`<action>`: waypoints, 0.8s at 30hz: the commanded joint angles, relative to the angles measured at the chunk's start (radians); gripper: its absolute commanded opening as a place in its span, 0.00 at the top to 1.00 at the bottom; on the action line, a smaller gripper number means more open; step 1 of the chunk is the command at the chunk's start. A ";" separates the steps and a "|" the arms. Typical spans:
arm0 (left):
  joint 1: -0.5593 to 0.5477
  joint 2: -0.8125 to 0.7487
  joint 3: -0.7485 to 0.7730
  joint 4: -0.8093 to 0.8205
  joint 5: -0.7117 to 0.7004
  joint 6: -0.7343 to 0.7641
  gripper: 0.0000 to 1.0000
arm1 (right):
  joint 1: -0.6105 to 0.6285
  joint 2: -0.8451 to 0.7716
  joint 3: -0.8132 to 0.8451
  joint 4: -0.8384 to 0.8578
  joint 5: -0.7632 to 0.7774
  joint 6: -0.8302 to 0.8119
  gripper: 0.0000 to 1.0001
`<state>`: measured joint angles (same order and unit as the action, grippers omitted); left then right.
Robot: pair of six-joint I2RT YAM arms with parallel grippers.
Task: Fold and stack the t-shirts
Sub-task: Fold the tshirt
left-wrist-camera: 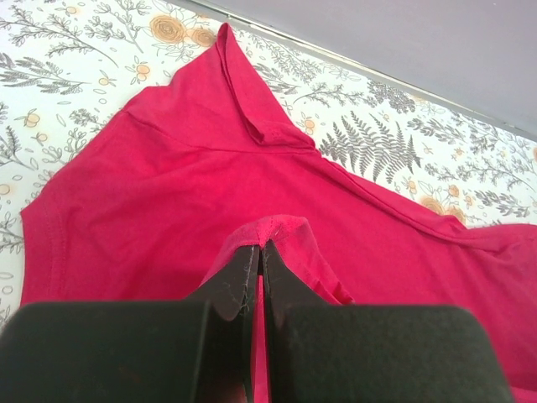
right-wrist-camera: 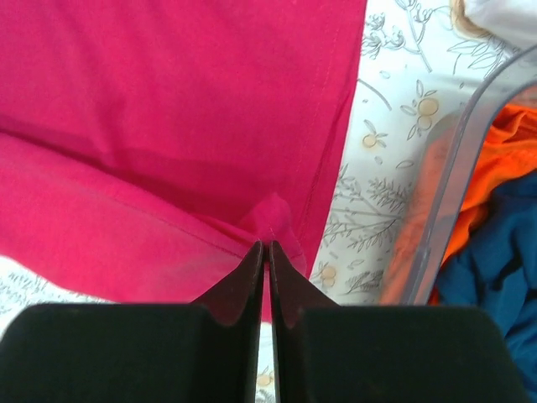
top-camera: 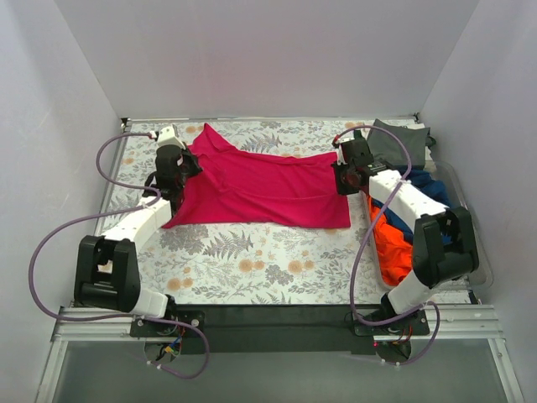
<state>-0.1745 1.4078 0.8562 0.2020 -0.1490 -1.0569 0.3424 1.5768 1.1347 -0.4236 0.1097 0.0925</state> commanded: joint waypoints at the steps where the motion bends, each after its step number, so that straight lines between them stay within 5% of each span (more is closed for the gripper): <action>1: 0.015 0.035 0.064 0.051 0.028 0.044 1.00 | -0.006 0.041 0.066 0.019 0.061 -0.023 0.99; 19: 0.061 0.272 0.164 0.083 0.078 0.070 1.00 | -0.033 0.250 0.211 0.019 0.051 -0.045 0.99; 20: 0.063 0.284 0.173 0.083 0.086 0.075 0.95 | -0.033 0.255 0.214 0.019 0.050 -0.045 0.99; 21: 0.063 0.308 0.193 0.082 0.089 0.077 0.63 | -0.033 0.258 0.215 0.019 0.048 -0.043 0.99; 24: 0.063 0.321 0.221 0.065 0.072 0.071 0.04 | -0.033 0.258 0.220 0.016 0.047 -0.037 0.84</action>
<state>-0.1196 1.7439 1.0222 0.2485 -0.0841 -0.9947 0.3141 1.8393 1.3056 -0.4171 0.1539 0.0647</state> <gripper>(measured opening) 0.826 0.111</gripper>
